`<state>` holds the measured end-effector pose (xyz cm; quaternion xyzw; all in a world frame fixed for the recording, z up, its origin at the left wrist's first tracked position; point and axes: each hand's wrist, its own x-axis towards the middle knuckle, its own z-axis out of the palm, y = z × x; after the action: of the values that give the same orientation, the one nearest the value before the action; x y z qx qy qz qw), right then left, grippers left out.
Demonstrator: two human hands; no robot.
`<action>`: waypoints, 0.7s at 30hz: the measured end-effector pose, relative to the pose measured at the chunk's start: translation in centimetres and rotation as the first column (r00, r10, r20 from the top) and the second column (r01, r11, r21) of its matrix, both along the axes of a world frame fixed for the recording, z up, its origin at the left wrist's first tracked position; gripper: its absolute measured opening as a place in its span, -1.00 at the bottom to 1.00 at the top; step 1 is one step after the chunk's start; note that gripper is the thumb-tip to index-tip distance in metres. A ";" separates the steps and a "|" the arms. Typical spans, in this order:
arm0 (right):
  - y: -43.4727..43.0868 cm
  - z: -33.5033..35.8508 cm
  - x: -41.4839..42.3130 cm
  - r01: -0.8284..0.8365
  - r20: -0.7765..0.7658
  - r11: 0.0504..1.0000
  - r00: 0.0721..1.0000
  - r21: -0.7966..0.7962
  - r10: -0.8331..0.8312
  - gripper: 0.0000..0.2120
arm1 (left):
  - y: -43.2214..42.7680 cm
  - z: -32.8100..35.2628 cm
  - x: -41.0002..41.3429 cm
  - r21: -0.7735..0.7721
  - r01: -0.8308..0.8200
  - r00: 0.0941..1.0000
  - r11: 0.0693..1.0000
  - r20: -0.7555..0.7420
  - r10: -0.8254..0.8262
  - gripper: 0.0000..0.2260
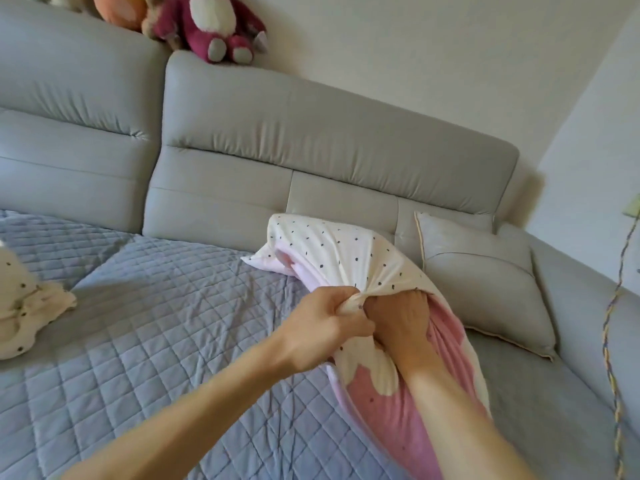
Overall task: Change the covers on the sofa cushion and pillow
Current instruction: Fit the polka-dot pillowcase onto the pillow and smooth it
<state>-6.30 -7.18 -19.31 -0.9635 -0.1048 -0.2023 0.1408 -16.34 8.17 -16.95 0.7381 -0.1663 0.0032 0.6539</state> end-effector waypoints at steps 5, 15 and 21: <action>1.6 -3.4 -2.6 -0.320 -0.205 0.946 0.924 0.044 0.322 -0.91 | 7.1 -9.4 -0.5 0.555 -0.234 0.949 0.799 -0.049 0.312 -0.84; 2.5 -7.8 -9.7 -0.507 -0.043 0.827 0.857 -0.243 0.513 -0.55 | 10.1 -11.5 -3.5 0.796 -0.029 0.982 0.604 -0.092 0.168 -0.86; -4.8 -6.4 -10.4 -0.421 -0.061 0.901 0.907 -0.109 0.417 -0.50 | 7.6 -8.5 -1.2 0.828 -0.199 0.975 0.523 0.113 0.193 -0.87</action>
<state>-16.74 -11.94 -25.73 -0.9286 -0.3187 -0.1432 0.1249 -17.55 15.73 -25.44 0.9735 -0.0658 -0.0002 0.2191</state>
